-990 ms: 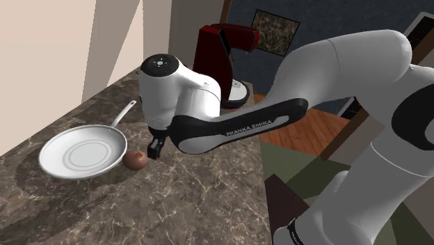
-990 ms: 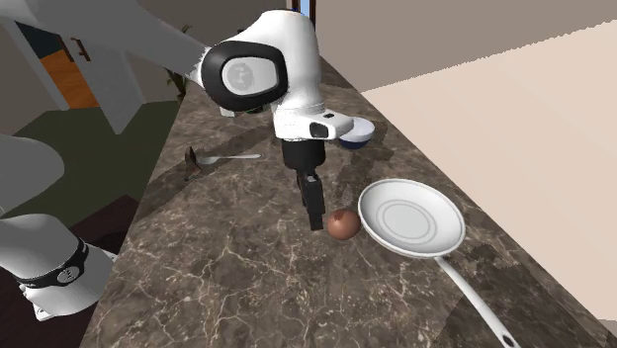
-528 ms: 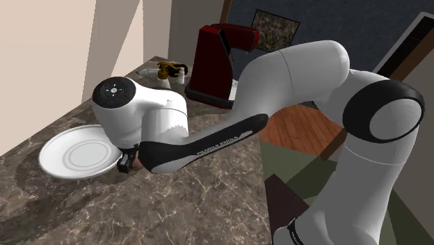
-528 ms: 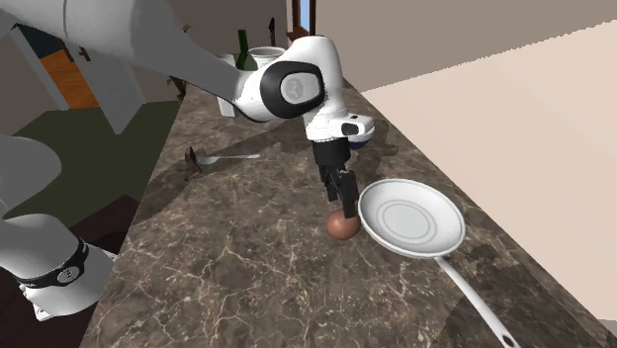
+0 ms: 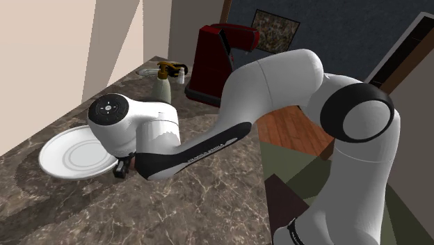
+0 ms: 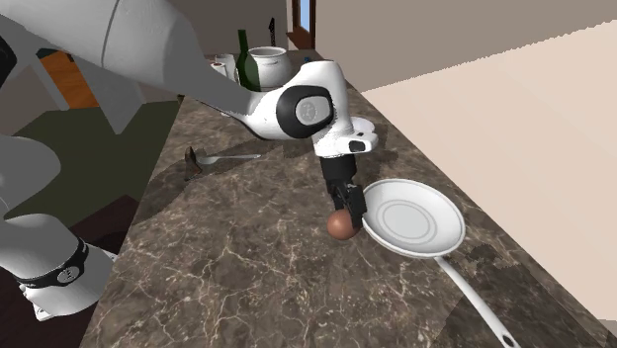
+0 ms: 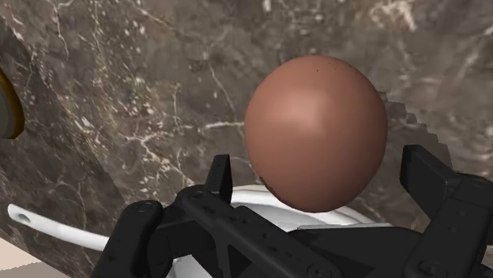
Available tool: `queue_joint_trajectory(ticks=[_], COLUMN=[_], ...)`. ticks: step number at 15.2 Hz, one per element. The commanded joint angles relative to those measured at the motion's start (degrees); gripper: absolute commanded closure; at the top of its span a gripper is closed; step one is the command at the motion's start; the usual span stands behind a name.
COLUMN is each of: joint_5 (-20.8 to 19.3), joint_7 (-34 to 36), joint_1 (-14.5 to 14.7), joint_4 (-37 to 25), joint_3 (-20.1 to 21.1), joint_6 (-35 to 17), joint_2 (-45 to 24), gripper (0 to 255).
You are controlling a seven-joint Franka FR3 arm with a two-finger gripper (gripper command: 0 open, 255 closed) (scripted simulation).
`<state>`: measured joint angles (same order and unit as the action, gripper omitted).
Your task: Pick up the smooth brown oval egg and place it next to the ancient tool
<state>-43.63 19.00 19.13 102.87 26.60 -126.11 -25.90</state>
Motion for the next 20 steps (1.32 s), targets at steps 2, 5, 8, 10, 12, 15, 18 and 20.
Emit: queue_joint_trajectory(ticks=[2, 5, 8, 10, 12, 15, 18, 20], joint_5=[-0.6, -0.6, -0.6, -0.6, -0.6, -0.6, -0.6, 0.2], joint_7=[0.3, 0.3, 0.3, 0.3, 0.3, 0.3, 0.3, -0.5], joint_1=[0.0, 0.0, 0.0, 0.0, 0.0, 0.0, 0.0, -0.2], joint_4=[-0.1, -0.1, -0.1, -0.1, -0.1, -0.1, -0.1, -0.3], joint_3=[-0.4, -0.4, -0.4, -0.4, -0.4, -0.4, -0.4, 0.0], joint_6=[-0.7, -0.7, -0.7, -0.7, -0.7, -0.7, -0.7, 0.2], joint_2=[-0.8, -0.8, -0.8, -0.8, -0.8, -0.8, -0.8, 0.1], gripper=[0, 0, 0, 255, 255, 255, 255, 255])
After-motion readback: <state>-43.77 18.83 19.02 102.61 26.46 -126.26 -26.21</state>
